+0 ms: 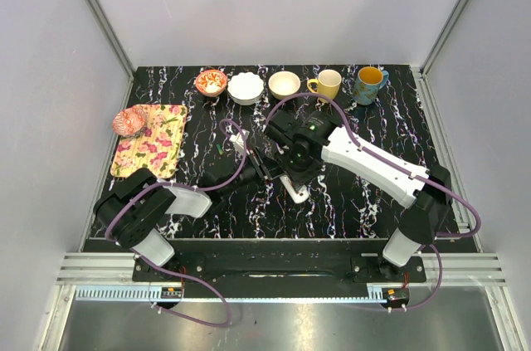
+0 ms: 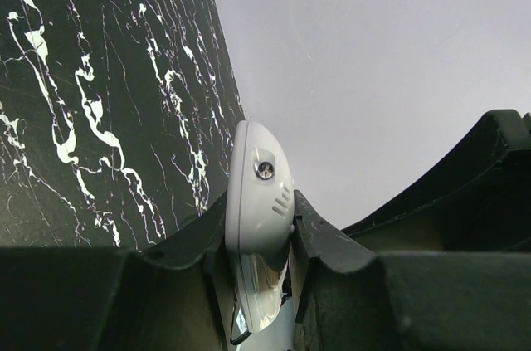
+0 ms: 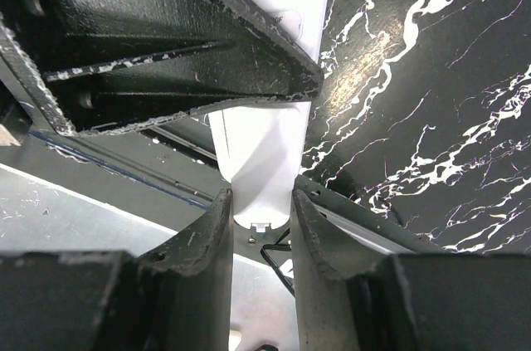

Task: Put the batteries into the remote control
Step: Load the battery cover into the remote control.

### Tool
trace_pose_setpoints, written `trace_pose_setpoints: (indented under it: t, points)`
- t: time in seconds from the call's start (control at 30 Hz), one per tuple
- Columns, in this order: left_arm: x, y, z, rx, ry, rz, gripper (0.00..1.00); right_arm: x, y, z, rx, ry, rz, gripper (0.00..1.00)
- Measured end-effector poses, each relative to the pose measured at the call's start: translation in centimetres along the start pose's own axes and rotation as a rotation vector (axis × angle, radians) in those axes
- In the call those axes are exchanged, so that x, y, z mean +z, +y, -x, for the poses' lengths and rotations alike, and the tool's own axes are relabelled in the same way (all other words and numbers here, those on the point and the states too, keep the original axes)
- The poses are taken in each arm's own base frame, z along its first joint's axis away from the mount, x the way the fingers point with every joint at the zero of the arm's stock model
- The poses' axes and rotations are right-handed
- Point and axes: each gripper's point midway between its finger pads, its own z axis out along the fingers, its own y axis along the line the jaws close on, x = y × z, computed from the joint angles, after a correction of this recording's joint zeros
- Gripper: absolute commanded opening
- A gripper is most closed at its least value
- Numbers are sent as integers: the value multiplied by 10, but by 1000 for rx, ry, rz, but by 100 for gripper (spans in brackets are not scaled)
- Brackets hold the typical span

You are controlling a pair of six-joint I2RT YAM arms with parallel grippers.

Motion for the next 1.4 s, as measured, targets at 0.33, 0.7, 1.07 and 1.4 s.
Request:
trace_pose_setpoints:
  t: [0.33, 0.7, 1.07, 1.4]
  points:
    - [0, 0, 1, 0, -3, 1, 0, -1, 1, 0, 6, -1, 8, 0]
    - [0, -1, 2, 1, -7, -2, 0, -1, 5, -3, 15, 3, 31, 0]
    - [-1, -4, 3, 4, -8, -10, 0, 2, 5, -3, 15, 1, 29, 0]
    - [-2, -8, 2, 12, 2, -27, 0, 2, 4, -4, 14, 2, 27, 0]
